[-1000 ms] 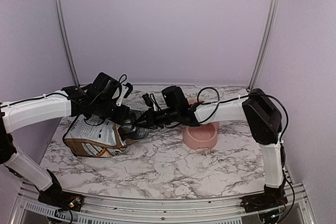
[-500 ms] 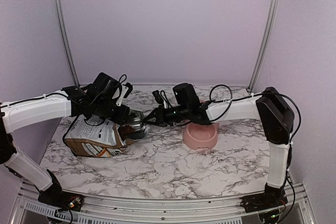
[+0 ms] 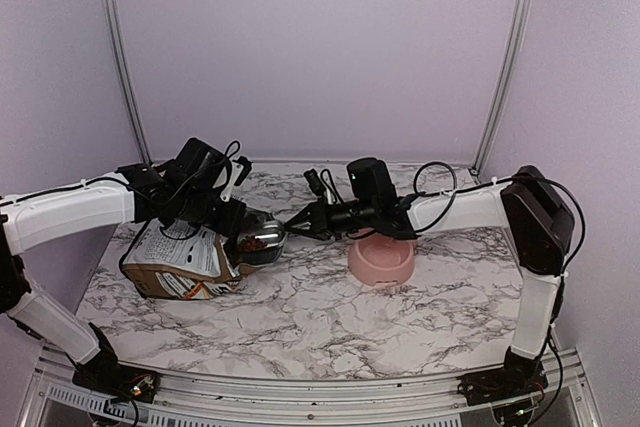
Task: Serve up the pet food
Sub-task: Collect the pet food from the pet food bag.
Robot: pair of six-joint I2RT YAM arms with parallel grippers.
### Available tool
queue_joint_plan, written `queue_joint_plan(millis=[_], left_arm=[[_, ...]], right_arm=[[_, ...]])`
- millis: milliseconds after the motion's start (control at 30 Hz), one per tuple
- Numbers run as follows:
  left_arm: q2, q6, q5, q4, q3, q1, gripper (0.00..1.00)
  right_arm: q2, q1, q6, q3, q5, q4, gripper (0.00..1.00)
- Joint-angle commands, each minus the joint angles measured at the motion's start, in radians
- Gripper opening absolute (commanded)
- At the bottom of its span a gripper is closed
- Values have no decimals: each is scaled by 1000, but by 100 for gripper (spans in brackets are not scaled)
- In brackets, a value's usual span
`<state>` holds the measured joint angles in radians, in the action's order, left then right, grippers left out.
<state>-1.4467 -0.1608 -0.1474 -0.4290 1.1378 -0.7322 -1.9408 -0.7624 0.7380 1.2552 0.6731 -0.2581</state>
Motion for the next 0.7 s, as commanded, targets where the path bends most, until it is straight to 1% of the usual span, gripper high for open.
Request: queue_joint_plan(millis=[0, 167, 333, 667], left_arm=[[40, -5, -50, -12, 0, 13, 0], [37, 1, -49, -12, 2, 17, 0], [35, 1, -43, -12, 4, 20, 0], [60, -13, 3, 2, -1, 39, 0]], right_arm=[[44, 26, 55, -33, 59, -110, 0], [52, 38, 87, -54, 98, -151, 0], [57, 47, 154, -75, 143, -218, 0], [65, 69, 267, -107, 206, -305, 0]])
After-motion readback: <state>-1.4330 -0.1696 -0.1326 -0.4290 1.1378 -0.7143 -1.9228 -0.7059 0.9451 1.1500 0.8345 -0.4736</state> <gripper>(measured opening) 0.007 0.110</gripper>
